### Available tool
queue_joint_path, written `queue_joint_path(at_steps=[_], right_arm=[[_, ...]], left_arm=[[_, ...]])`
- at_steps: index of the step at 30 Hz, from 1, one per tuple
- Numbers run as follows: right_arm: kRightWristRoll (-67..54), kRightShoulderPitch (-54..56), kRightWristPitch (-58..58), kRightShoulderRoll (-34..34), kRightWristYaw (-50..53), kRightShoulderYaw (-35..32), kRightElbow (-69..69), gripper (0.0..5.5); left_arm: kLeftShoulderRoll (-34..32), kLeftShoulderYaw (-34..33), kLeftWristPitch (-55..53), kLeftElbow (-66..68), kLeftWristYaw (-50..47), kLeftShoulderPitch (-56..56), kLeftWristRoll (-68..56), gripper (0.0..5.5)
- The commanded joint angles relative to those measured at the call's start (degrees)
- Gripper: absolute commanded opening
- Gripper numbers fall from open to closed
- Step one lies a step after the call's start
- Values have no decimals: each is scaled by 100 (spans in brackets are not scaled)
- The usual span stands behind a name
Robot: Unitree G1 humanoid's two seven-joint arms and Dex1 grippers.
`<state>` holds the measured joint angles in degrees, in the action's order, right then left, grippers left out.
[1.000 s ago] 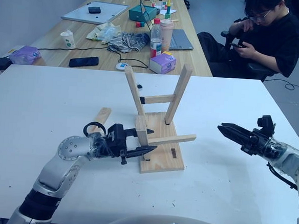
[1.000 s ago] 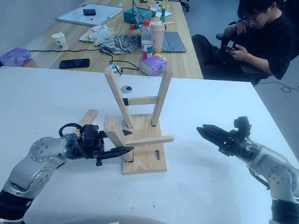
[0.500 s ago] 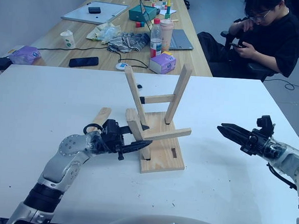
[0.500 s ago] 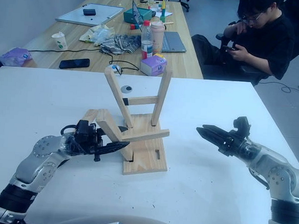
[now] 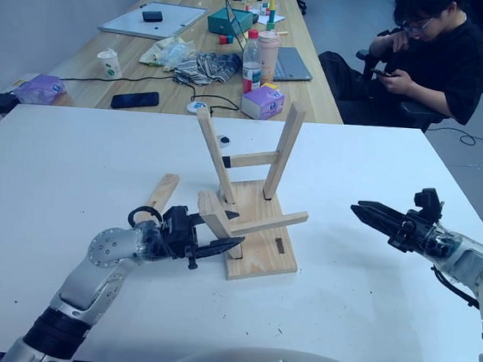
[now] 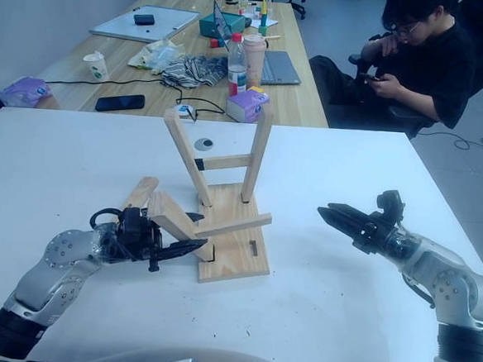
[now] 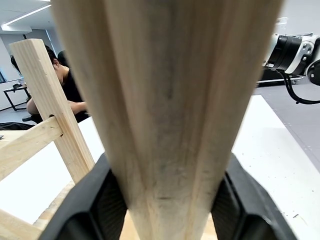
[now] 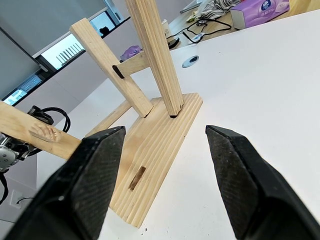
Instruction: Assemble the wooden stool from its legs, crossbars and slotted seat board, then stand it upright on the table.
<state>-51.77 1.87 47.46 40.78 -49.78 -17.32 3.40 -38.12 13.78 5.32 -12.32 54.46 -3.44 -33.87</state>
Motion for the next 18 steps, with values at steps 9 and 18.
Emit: queue_joint_path(at_steps=[9,18], right_arm=[[201,-184,-155,-265,78,44,223,297],[241,-442,-245,-304,164,-97,329,297]], left_arm=[[-1489,-537,-2397,-565,34,-788,590,346],[-1437,-1963,-2462,1477,-695,29,1147,401]])
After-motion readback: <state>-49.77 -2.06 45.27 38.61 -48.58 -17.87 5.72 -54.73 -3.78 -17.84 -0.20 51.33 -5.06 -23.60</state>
